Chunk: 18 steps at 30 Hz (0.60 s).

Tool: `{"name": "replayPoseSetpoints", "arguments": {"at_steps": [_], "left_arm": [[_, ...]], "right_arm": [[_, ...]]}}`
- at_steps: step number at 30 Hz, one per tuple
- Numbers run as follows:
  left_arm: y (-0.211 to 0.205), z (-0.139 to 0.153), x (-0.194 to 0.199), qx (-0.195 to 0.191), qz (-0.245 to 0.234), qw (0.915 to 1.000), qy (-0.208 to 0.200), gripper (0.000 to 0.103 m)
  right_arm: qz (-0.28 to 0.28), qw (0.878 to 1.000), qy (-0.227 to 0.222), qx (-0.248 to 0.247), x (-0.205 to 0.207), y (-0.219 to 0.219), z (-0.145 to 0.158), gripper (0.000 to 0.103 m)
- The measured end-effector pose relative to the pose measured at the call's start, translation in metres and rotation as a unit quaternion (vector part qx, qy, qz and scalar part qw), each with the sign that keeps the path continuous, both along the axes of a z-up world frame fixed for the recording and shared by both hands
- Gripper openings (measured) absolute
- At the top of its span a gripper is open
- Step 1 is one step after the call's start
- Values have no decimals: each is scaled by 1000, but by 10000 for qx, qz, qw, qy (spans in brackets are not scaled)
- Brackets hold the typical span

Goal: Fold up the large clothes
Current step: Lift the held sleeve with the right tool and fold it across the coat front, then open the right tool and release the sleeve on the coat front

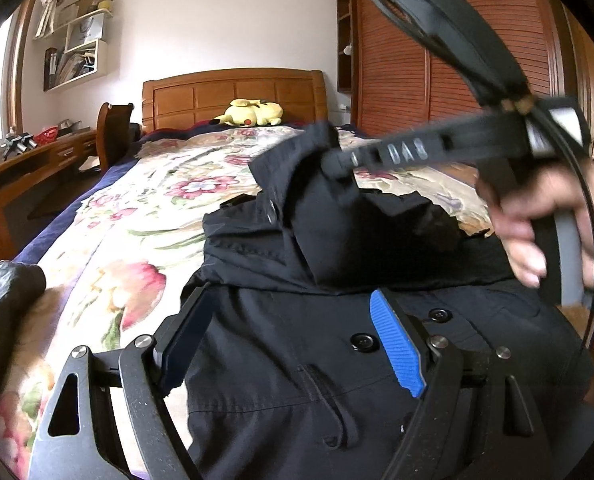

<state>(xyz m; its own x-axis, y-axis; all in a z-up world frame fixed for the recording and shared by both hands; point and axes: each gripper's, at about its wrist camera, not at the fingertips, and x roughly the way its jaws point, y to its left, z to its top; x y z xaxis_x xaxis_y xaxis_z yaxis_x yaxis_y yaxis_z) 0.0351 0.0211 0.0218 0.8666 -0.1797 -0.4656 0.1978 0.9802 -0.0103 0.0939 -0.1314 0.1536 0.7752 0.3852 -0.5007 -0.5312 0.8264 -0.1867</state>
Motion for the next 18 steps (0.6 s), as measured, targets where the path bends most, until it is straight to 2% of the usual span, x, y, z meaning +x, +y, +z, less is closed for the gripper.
{"name": "replayPoseSetpoints", "arguments": {"at_steps": [1,5,6,11,18], "left_arm": [[2,0,0,-8,20,10000,3,82],[11,-1,2,-34,124,9999,19,82],[14,-1,2,-45,152,9999,27,82],[19,-4,6,-39,265,9996,63,82],[25,-7,6,-19,375,9993,87,82]], "right_arm": [[-20,10000,59,12,0,-1,-4,25],[245,9991,225,270,-1,-10,-7,60],[222,9992,177,294,-2,-15,-5,64],[-89,9996,43,258,-1,-33,-4,64],[-565,9984,-70,65,-13,-39,-30,64]]}}
